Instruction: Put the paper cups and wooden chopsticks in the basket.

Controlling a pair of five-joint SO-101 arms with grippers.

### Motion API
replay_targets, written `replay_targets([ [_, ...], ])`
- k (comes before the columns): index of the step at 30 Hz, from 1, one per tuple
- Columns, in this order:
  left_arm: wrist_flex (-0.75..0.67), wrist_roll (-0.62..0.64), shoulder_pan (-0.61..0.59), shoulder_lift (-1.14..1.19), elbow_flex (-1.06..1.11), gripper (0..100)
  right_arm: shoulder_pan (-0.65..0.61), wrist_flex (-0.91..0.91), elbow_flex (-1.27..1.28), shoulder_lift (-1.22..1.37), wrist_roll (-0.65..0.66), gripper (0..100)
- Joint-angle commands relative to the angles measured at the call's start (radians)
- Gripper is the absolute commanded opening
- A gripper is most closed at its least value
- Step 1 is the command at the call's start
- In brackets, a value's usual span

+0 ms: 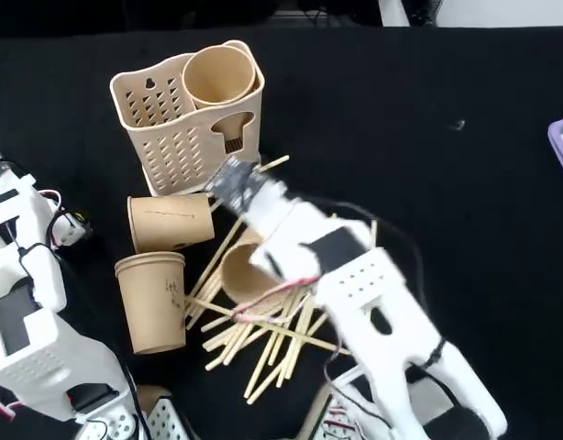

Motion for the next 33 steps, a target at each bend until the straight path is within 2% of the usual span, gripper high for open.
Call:
replay_targets([
  [1, -0.021, 0.011, 0.030, 0.012, 0.002, 24, 0.077, 0.095, -0.185, -0.102, -0.018, 1.1],
  [4, -0.021, 0.011, 0.030, 0.012, 0.002, 24, 0.083, 0.158, -0.381, -0.156, -0.100, 1.1],
  [7, -0.021, 0.011, 0.030, 0.012, 0.002, 24, 0.078, 0.140, -0.584, -0.151, -0.183, 1.1],
  [10, -0.021, 0.011, 0.030, 0.012, 0.005, 24, 0.072, 0.018, -0.720, -0.097, -0.279, 1.1],
  [14, -0.021, 0.011, 0.030, 0.012, 0.005, 24, 0.074, -0.203, -0.765, 0.035, -0.348, 1.1],
  [19, -0.021, 0.011, 0.030, 0.012, 0.007, 24, 0.074, -0.400, -0.768, 0.209, -0.377, 1.1],
  [23, -0.020, 0.011, 0.028, 0.012, 0.007, 24, 0.081, -0.491, -0.769, 0.328, -0.374, 1.1],
  [30, -0.020, 0.011, 0.028, 0.012, 0.007, 24, 0.124, -0.488, -0.808, 0.435, -0.374, 1.1],
  [33, -0.020, 0.011, 0.028, 0.012, 0.007, 24, 0.124, -0.417, -0.832, 0.458, -0.374, 1.2],
])
